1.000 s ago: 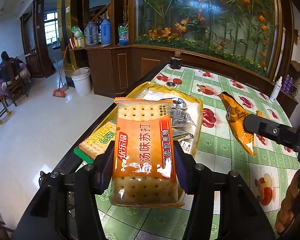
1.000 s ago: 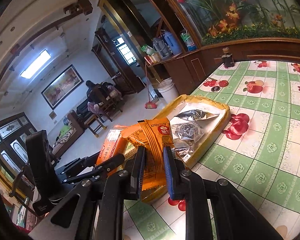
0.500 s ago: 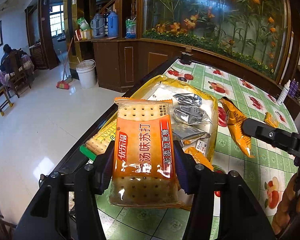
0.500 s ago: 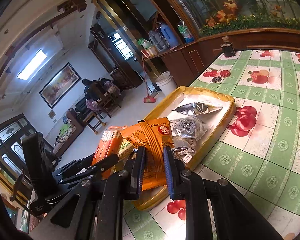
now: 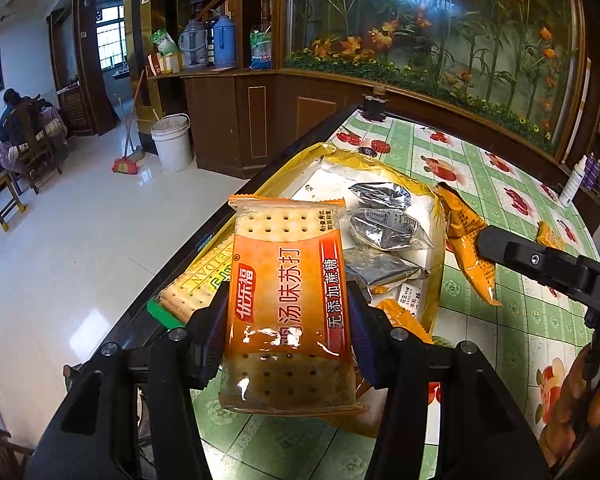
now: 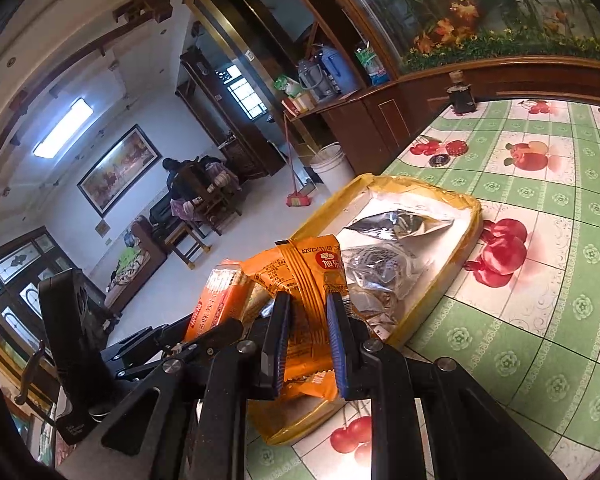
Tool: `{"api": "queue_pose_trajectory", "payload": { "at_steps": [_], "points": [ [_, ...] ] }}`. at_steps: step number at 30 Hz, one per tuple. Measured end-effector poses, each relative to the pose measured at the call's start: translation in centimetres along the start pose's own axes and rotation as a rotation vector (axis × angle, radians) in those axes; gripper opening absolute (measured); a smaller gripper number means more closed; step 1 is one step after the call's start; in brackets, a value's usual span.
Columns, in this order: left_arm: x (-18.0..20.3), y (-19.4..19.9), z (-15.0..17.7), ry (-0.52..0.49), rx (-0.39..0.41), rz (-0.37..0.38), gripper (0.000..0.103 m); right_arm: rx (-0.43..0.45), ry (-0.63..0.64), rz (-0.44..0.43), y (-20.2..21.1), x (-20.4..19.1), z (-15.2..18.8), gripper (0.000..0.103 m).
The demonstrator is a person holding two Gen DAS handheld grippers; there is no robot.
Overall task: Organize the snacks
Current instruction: 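Carry the cracker pack and the orange bag over the tray with both tools, then open the right tool to drop the orange bag into the tray while the left tool releases the cracker pack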
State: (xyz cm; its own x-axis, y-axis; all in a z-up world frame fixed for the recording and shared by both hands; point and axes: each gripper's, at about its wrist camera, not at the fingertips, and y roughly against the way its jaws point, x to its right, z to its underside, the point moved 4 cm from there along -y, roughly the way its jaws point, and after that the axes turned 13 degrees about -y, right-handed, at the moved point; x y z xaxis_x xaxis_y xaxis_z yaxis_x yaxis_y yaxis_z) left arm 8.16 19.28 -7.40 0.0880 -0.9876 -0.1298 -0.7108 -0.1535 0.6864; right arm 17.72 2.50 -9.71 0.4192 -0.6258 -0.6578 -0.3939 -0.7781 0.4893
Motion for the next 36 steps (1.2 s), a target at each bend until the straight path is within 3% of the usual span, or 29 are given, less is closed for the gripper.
{"api": "queue_pose_trajectory", "payload": {
  "at_steps": [36],
  "points": [
    [1.5, -3.8, -0.2, -0.071, -0.085, 0.022, 0.053, 0.01, -0.02, 0.074, -7.0, 1.3, -3.4, 0.021]
  ]
}}
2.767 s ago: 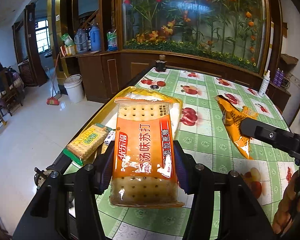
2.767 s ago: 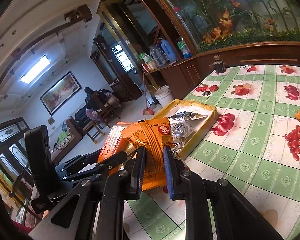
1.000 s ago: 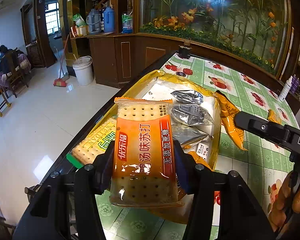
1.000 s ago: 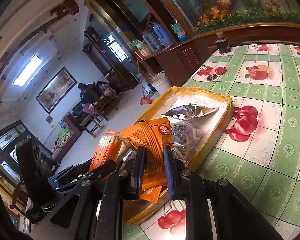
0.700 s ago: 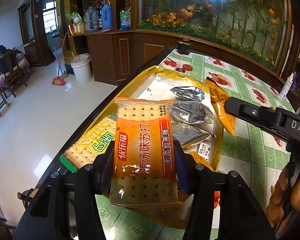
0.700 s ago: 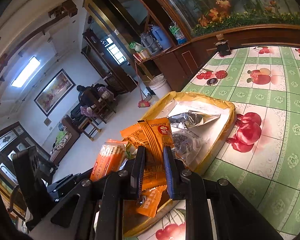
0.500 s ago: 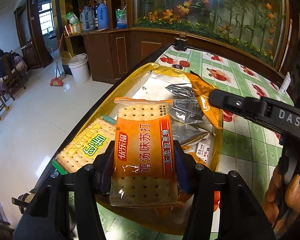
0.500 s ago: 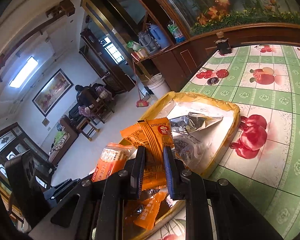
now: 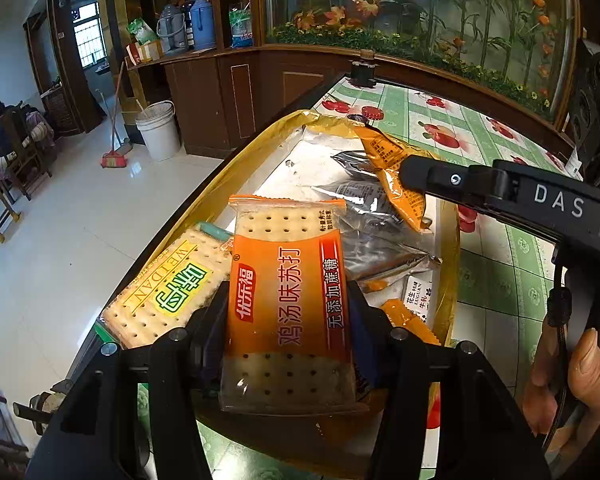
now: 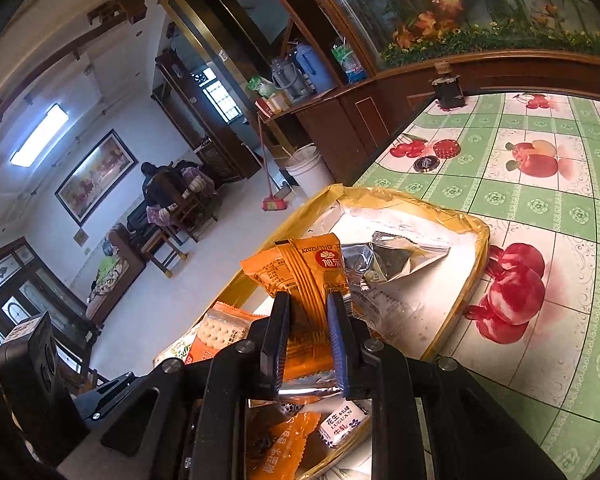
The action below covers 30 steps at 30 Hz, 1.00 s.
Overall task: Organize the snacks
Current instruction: 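Open the right tool to drop the orange bag into the tray while the left tool releases the cracker pack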
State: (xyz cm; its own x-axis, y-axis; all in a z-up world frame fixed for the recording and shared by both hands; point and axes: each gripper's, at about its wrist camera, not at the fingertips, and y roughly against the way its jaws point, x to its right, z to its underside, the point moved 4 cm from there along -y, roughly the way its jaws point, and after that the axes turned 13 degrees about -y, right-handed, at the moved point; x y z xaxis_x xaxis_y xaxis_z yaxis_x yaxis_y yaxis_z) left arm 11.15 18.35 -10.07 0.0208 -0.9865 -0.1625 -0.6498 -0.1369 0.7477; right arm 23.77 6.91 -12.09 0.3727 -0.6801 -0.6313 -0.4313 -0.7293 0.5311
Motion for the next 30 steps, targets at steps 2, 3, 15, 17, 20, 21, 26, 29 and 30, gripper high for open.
{"api": "queue_pose_trajectory", "payload": {
  "at_steps": [2, 3, 15, 17, 20, 21, 26, 29, 30],
  "points": [
    [0.0, 0.0, 0.0, 0.001, -0.004, 0.002, 0.053, -0.008, -0.003, -0.003, -0.1, 0.0, 0.0, 0.023],
    [0.0, -0.1, 0.1, 0.002, -0.008, 0.002, 0.053, -0.008, -0.002, -0.003, -0.1, 0.0, 0.1, 0.023],
    [-0.1, 1.4, -0.4, 0.005, 0.021, -0.021, 0.053, 0.006, 0.008, -0.022, 1.6, -0.4, 0.4, 0.023],
    [0.0, 1.7, -0.4, 0.006, 0.026, -0.023, 0.053, 0.011, 0.005, -0.021, 2.2, -0.3, 0.5, 0.024],
    [0.0, 2.3, -0.4, 0.006, 0.038, -0.027, 0.053, 0.021, -0.004, -0.021, 3.2, -0.1, 0.7, 0.027],
    [0.1, 2.4, -0.4, 0.007, 0.041, -0.029, 0.053, 0.025, -0.008, -0.021, 3.5, 0.1, 0.7, 0.028],
    [0.5, 3.3, -0.4, 0.005, 0.055, -0.032, 0.054, 0.033, -0.022, -0.012, 4.9, 0.7, 1.2, 0.029],
    [0.9, 3.7, -0.4, -0.001, 0.061, -0.035, 0.054, 0.039, -0.027, -0.011, 5.7, 1.1, 1.5, 0.031],
    [1.0, 3.9, -0.3, -0.003, 0.063, -0.035, 0.054, 0.041, -0.028, -0.01, 6.0, 1.2, 1.6, 0.032]
  ]
}}
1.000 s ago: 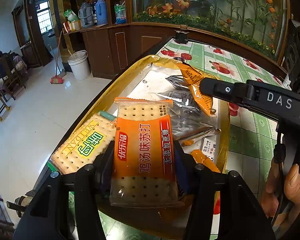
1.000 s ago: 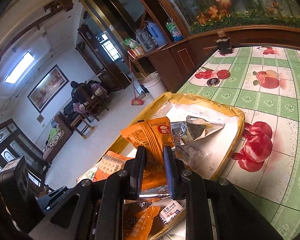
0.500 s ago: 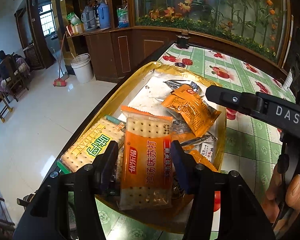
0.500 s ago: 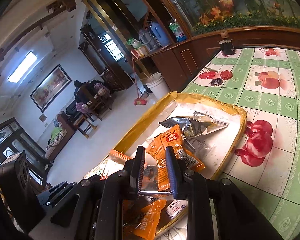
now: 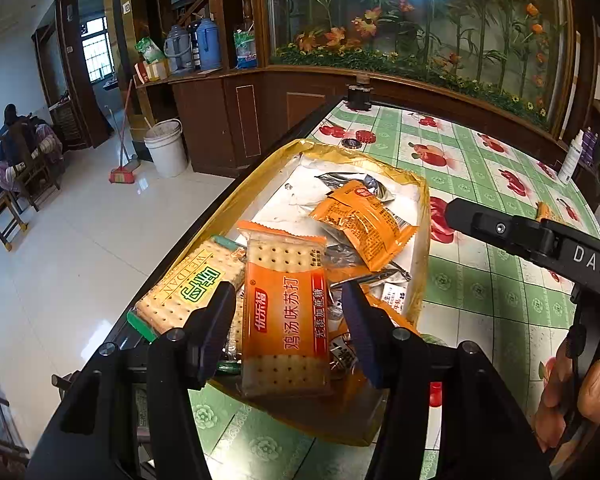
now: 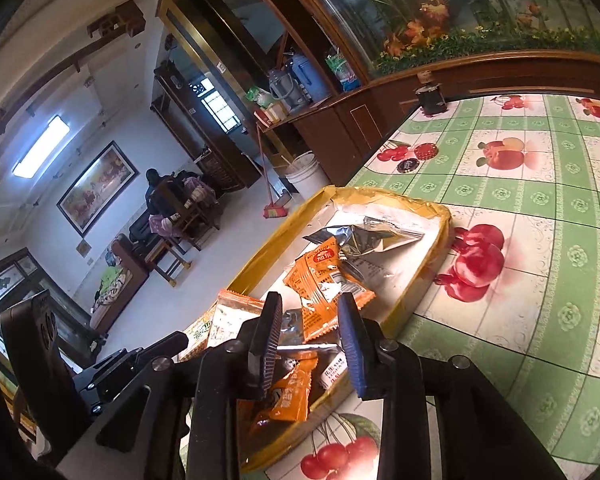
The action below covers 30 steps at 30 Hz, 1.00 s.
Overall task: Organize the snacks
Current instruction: 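Open the right tool to drop the orange bag into the tray while the left tool releases the cracker pack, then grasp the yellow cheese biscuit pack with the right tool while the left tool regrasps the cracker pack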
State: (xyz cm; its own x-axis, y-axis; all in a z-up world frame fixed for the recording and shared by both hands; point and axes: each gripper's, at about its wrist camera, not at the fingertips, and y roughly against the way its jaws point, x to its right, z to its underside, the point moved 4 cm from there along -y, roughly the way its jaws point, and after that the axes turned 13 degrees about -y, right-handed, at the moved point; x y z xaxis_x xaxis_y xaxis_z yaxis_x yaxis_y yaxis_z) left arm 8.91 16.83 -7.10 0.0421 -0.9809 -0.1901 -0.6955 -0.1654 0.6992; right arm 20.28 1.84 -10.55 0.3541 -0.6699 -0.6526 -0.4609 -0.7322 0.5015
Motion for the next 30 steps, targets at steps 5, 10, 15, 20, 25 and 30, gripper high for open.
{"api": "queue_pose_trajectory", "payload": {
  "at_steps": [5, 10, 15, 20, 25, 30],
  "points": [
    [0.6, 0.9, 0.0, -0.011, 0.015, -0.004, 0.054, 0.012, -0.005, 0.006, 1.6, 0.5, 0.6, 0.032],
    [1.0, 1.8, 0.0, -0.018, 0.032, -0.012, 0.056, 0.028, -0.021, 0.015, 3.3, 1.3, 1.1, 0.035],
    [1.7, 2.9, -0.1, -0.034, 0.058, -0.027, 0.061, 0.047, -0.033, 0.025, 4.9, 2.2, 1.5, 0.036],
    [2.2, 3.3, -0.1, -0.047, 0.067, -0.029, 0.063, 0.064, -0.044, 0.038, 6.3, 3.1, 1.8, 0.039],
    [1.6, 3.4, 0.6, -0.048, 0.063, -0.052, 0.076, 0.074, -0.048, 0.065, 7.7, 4.2, 2.2, 0.043],
    [-0.6, 2.1, 2.8, -0.004, 0.006, -0.057, 0.076, 0.073, -0.055, 0.086, 8.9, 5.0, 2.9, 0.048]
  ]
}}
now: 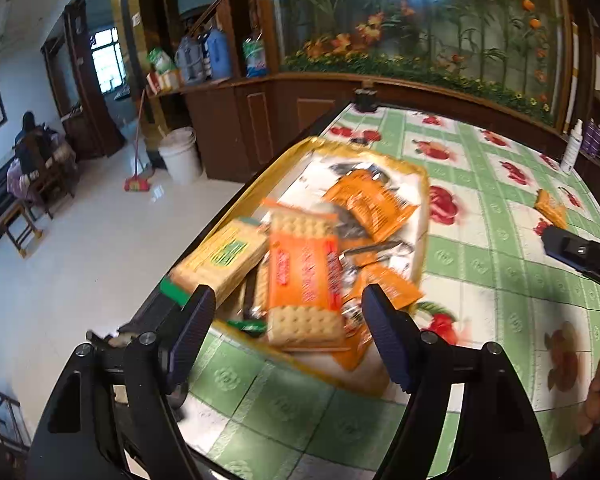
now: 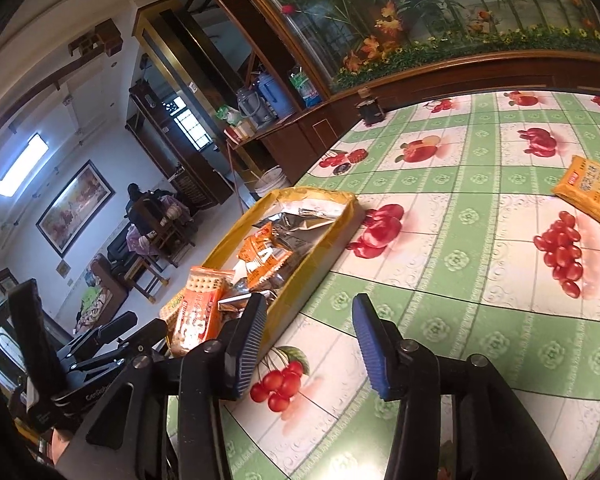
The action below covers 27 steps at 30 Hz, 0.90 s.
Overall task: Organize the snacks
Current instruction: 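Grasp the yellow cheese biscuit pack with the right tool while the left tool regrasps the cracker pack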
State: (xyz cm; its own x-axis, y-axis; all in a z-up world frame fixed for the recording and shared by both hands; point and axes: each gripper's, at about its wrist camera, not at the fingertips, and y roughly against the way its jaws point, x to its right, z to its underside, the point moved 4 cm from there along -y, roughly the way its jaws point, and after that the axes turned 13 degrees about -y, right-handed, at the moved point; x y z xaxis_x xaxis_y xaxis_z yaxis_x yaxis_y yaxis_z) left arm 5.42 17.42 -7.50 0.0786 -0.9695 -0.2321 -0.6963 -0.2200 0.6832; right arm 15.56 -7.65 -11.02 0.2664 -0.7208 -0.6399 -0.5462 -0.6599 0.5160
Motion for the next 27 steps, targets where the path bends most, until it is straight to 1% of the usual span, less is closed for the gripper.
{"api": "queue_pose_trajectory", "payload": {
  "at_steps": [2, 5, 8, 11, 13, 14, 16, 18, 19, 23, 25, 27],
  "points": [
    [-0.9, -0.7, 1.1, 0.024, -0.03, 0.006, 0.076, -0.01, 0.004, 0.001, 0.0, 0.0, 0.4, 0.048],
    [-1.6, -1.2, 2.2, 0.043, -0.05, 0.034, 0.076, -0.033, 0.026, 0.002, -0.4, -0.4, 1.3, 0.048],
    [-1.5, -1.3, 3.0, 0.033, -0.058, 0.046, 0.076, -0.055, 0.049, 0.002, -0.9, -1.0, 2.2, 0.052],
    [-1.1, -1.3, 2.7, 0.031, -0.058, 0.056, 0.076, -0.066, 0.06, 0.006, -1.0, -1.2, 3.0, 0.053],
    [-0.6, -1.5, 2.0, 0.022, -0.054, 0.057, 0.076, -0.063, 0.064, 0.024, -1.0, -0.9, 3.0, 0.053],
    [-0.3, -1.6, 1.7, 0.014, -0.052, 0.053, 0.076, -0.058, 0.062, 0.031, -0.8, -0.6, 2.9, 0.053],
    [0.1, -1.9, 0.9, 0.0, -0.049, 0.05, 0.076, -0.038, 0.05, 0.049, -0.2, 0.1, 2.4, 0.056],
    [0.8, -2.2, 0.2, -0.016, -0.049, 0.042, 0.076, -0.004, 0.031, 0.081, 0.7, 1.2, 1.5, 0.064],
    [1.0, -2.3, 0.0, -0.023, -0.049, 0.039, 0.076, 0.01, 0.023, 0.092, 1.0, 1.8, 1.1, 0.065],
    [1.9, -3.1, -0.9, -0.045, -0.06, 0.028, 0.076, 0.062, -0.026, 0.144, 2.7, 4.7, -0.7, 0.066],
    [2.2, -3.4, -1.1, -0.055, -0.063, 0.022, 0.076, 0.095, -0.038, 0.184, 3.5, 6.2, -1.7, 0.066],
    [2.5, -3.8, -1.3, -0.062, -0.071, 0.016, 0.076, 0.118, -0.041, 0.225, 4.0, 7.5, -2.7, 0.071]
  ]
}}
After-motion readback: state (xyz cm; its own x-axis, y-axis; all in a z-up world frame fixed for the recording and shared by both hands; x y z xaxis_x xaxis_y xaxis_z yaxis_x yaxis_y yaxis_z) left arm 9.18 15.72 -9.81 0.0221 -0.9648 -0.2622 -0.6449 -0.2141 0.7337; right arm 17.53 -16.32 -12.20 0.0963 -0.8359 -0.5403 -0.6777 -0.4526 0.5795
